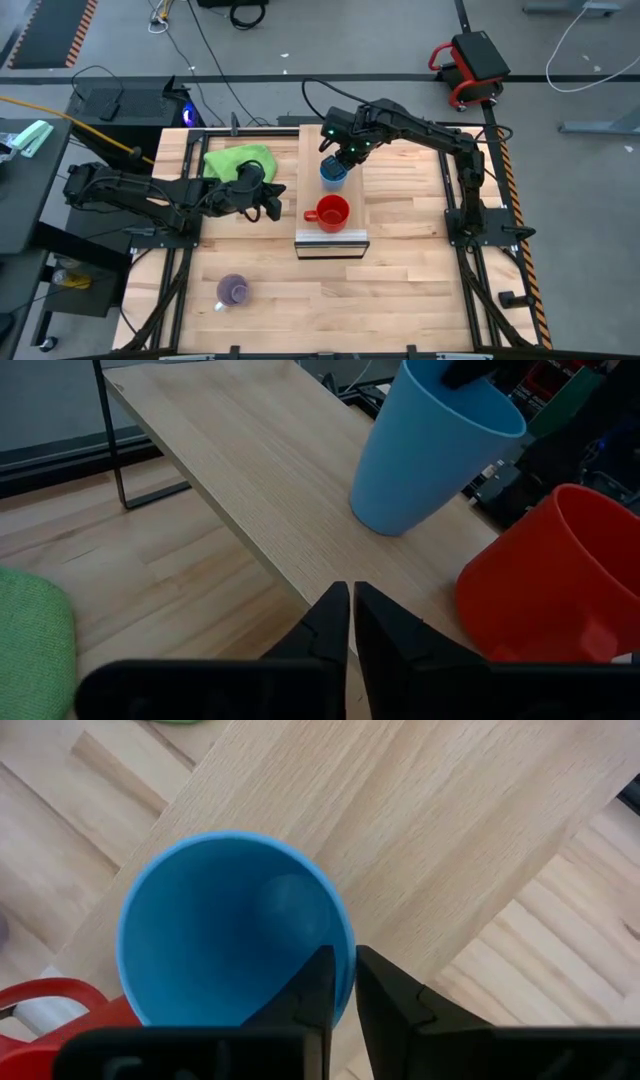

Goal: Stack small to large cups/mugs on shelf
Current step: Put the blue cup on the shelf, then put the purple mug on the shelf

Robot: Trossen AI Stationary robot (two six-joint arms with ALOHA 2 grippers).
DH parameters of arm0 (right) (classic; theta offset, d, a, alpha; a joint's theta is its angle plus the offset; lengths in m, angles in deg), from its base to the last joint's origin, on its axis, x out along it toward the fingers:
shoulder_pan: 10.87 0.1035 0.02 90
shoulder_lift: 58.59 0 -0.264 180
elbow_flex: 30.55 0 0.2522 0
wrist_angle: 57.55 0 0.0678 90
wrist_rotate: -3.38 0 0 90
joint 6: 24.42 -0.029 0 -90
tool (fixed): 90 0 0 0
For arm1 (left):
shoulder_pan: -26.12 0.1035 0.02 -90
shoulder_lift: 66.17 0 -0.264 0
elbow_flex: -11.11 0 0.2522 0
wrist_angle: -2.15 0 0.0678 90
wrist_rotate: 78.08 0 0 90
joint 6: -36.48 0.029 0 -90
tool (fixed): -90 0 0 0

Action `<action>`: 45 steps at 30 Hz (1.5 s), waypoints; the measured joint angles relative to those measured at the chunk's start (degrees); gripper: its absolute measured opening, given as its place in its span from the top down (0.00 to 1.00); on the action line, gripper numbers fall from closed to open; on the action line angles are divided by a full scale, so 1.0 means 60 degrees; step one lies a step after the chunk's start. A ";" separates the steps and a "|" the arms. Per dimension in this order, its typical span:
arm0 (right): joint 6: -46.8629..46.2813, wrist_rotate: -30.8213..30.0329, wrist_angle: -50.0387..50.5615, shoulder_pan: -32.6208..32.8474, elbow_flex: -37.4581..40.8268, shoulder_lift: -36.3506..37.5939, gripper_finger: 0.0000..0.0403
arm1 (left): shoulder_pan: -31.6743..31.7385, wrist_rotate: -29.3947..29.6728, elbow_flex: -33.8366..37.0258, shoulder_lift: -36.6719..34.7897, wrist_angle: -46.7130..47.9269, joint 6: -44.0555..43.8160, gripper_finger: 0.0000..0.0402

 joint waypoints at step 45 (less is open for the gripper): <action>-0.1315 -0.4008 0.0328 0.3457 -0.0033 0.4361 0.88 | 0.0004 -0.1709 0.0004 -0.1119 0.1820 0.0475 0.94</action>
